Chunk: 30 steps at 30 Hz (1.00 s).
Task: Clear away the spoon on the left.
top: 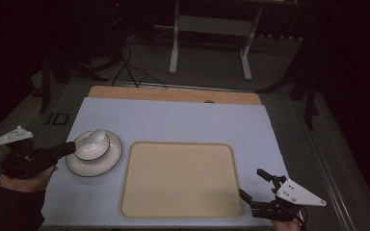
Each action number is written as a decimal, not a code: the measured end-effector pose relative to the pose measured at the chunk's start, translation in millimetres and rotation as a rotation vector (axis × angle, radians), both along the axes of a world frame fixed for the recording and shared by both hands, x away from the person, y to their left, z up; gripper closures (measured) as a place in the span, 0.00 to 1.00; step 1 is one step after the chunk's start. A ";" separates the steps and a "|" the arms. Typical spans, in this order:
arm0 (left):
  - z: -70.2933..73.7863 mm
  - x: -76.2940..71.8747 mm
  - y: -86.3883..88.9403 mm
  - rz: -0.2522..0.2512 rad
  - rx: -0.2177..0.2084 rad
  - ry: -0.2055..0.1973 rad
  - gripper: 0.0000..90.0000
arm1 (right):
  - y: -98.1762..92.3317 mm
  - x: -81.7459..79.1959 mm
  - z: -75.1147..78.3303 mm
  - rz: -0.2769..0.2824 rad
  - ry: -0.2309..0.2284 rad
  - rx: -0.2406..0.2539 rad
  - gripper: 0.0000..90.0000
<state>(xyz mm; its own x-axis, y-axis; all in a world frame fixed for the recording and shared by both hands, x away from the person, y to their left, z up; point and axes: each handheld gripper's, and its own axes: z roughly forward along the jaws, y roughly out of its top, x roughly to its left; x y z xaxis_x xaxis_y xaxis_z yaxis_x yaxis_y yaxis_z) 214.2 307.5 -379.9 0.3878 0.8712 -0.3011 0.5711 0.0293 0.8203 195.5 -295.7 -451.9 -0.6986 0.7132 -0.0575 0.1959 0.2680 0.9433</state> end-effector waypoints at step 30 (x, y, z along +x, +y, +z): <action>-15.9 -11.4 -72.9 -0.142 -0.016 -0.030 0.95 | 1.5 -0.3 2.5 -0.014 -0.031 0.011 0.15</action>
